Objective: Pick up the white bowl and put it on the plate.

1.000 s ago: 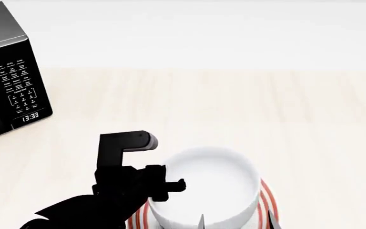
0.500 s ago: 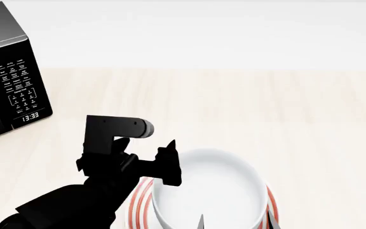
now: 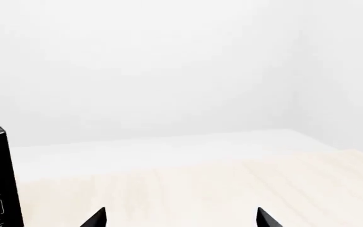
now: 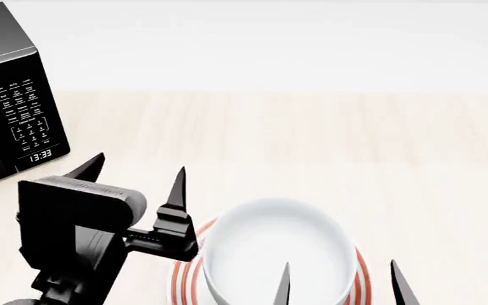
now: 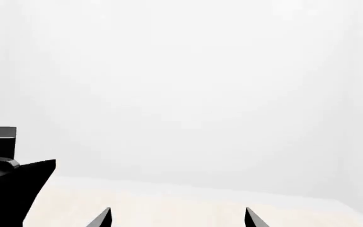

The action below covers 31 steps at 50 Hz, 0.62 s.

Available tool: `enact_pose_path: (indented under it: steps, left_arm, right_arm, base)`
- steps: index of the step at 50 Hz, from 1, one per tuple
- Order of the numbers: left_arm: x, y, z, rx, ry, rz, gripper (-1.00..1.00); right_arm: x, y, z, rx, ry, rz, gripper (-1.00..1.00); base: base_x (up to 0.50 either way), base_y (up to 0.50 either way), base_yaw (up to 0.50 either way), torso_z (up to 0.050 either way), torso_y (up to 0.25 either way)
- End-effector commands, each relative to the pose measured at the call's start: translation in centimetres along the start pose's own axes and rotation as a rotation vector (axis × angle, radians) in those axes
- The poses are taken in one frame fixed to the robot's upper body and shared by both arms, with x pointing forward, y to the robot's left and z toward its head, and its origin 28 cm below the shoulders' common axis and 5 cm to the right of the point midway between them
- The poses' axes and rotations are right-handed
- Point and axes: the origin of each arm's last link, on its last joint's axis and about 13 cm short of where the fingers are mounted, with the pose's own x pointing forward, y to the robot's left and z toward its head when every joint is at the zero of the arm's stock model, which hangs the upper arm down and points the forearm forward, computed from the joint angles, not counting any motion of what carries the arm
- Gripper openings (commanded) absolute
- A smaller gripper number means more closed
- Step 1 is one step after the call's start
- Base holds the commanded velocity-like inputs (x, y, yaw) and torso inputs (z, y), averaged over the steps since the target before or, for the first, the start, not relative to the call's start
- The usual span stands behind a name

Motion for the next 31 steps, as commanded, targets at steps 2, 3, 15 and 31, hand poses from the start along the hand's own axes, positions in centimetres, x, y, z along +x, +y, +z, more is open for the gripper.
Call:
enact_pose_path:
  steps: [2, 3, 15, 31]
  left_arm:
    - [-4.8, 0.3, 1.4, 0.080, -0.156, 0.047, 1.00]
    - [-5.3, 0.2, 1.4, 0.088, -0.168, 0.053, 1.00]
    - [-9.7, -0.3, 2.8, 0.122, -0.297, 0.053, 1.00]
    - [-13.3, -0.4, 3.5, 0.186, -0.429, 0.102, 1.00]
  right_arm:
    - [-0.7, -0.5, 3.4, -0.014, -0.103, -0.020, 1.00]
    - [-0.8, -0.5, 3.8, -0.018, -0.114, -0.021, 1.00]
    - [-1.3, -1.3, 5.6, -0.038, -0.226, -0.021, 1.00]
    - [-1.3, -1.8, 6.6, -0.059, -0.297, -0.003, 1.00]
  base:
    - [0.00, 0.00, 0.00, 0.000, 0.000]
    - [0.00, 0.00, 0.00, 0.000, 0.000]
    - [0.00, 0.00, 0.00, 0.000, 0.000]
    - [0.00, 0.00, 0.00, 0.000, 0.000]
